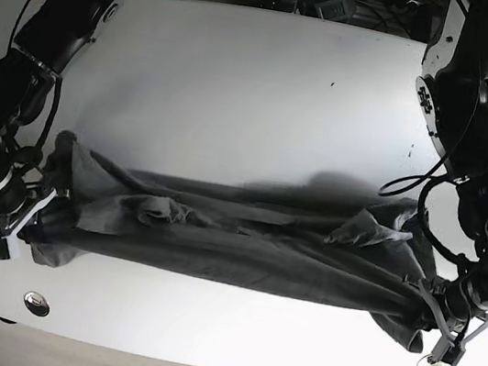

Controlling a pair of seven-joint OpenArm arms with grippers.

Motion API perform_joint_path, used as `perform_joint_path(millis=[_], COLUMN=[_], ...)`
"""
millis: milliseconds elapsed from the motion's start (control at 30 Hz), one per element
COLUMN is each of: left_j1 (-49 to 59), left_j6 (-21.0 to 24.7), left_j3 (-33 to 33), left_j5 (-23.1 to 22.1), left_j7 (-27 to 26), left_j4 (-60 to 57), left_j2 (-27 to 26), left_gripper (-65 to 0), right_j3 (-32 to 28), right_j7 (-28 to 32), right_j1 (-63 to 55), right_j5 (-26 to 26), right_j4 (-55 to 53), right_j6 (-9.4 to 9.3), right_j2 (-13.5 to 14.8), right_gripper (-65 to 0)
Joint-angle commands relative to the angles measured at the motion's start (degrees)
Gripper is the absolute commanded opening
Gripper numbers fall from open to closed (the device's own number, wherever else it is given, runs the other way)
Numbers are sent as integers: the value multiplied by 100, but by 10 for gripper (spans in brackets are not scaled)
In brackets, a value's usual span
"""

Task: Fold the T-shirt properly
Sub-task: 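Lift the shirt edge with both grippers and pull it taut, then lay the shirt flat and release it with both grippers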

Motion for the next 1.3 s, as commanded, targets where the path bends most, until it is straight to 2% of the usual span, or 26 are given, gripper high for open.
perform_joint_path(millis=[33, 167, 267, 367, 467, 533, 667, 767, 833, 900, 1167, 1300], left_j1=[-857, -2290, -3354, -3685, -3627, -3073, -1719, -189, 681, 1569, 3925, 4576], left_j6=[164, 208, 208, 182, 164, 147, -130, -130, -130, -130, -130, -130], left_j3=[144, 205, 337, 618, 592, 574, 249, -322, -454, -525, -1474, -1835], left_j5=[-38, -38, -38, -82, -82, -91, -135, -135, -135, -135, -135, -117], left_j7=[-171, -391, -532, -540, -523, -523, -540, -540, -540, -540, -540, -540], left_j4=[-330, -1270, -1982, -2009, -2000, -1745, -822, -57, 453, 1007, 2026, 2229], left_j2=[-170, -319, -478, -566, -574, -750, -777, -768, -759, -750, -100, 155], left_gripper=[-650, -650, -650, -650, -650, -650, -650, -650, -650, -650, -650, -650], right_j3=[-128, -621, -964, -1166, -1078, -700, -331, 276, 461, 724, 1313, 1480], right_j7=[164, 172, 172, 155, -56, -329, -373, -381, -381, -381, -373, -373], right_j1=[885, 2546, 3856, 4445, 4392, 3689, 2142, 392, -663, -1638, -3739, -4364], right_j5=[84, 58, 67, 75, 119, 119, 128, 128, 146, 418, 1060, 1297], right_j4=[-216, -1156, -1868, -1948, -1825, -1227, -216, 734, 1173, 1595, 1964, 1964], right_j6=[-34, -34, -34, -34, -34, -34, -34, -34, -34, -34, -34, -34], right_j2=[244, 472, 498, 472, 472, 463, 411, 15, -196, -407, -583, -574], right_gripper=[-629, -629, -629, -629, -629, -629, -629, -629, -629, -629, -629, -629])
